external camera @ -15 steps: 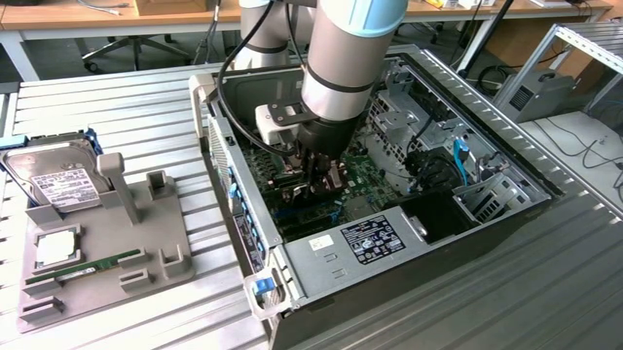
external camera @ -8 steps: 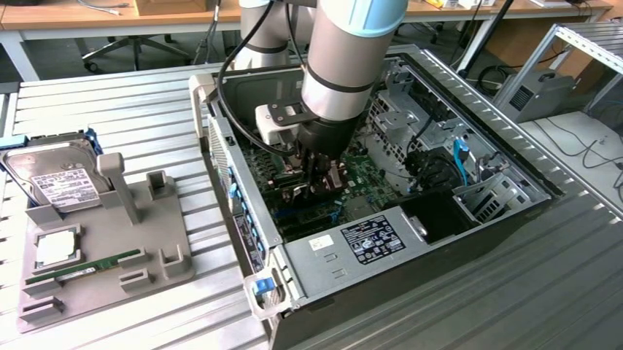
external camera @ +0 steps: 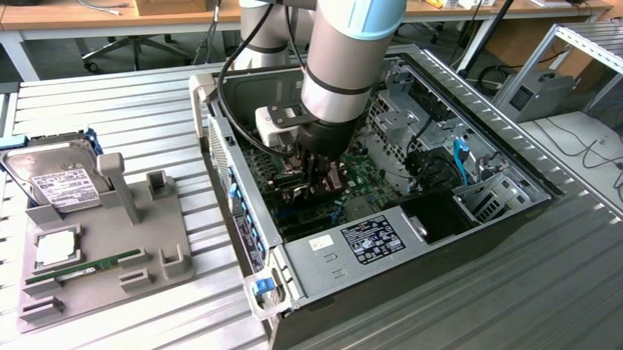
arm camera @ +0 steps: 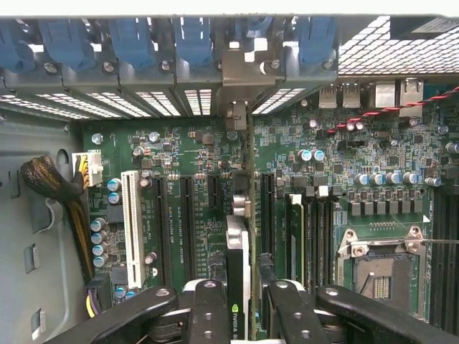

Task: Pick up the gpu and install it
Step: 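Insert the gpu into the slot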

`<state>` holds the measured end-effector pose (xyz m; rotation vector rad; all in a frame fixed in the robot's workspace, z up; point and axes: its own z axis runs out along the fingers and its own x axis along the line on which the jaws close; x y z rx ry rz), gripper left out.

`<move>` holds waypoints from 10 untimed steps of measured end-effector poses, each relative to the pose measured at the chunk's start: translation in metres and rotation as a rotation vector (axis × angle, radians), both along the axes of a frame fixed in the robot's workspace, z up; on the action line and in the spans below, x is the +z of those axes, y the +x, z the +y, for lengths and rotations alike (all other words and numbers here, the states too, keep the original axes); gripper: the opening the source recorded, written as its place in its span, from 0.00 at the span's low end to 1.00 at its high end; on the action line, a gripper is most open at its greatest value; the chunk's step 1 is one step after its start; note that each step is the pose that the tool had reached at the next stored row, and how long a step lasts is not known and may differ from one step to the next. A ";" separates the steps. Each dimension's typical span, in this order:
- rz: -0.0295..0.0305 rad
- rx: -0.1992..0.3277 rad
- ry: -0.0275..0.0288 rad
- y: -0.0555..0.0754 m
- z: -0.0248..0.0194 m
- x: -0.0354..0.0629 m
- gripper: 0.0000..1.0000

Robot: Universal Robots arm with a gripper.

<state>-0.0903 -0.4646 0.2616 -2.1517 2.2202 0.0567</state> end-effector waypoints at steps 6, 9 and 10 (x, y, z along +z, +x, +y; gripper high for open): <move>-0.0002 0.000 0.0002 0.000 0.0001 -0.0001 0.27; -0.0004 0.000 0.0005 -0.002 0.0001 -0.0003 0.27; -0.0005 0.000 0.0004 -0.003 0.0001 -0.0002 0.27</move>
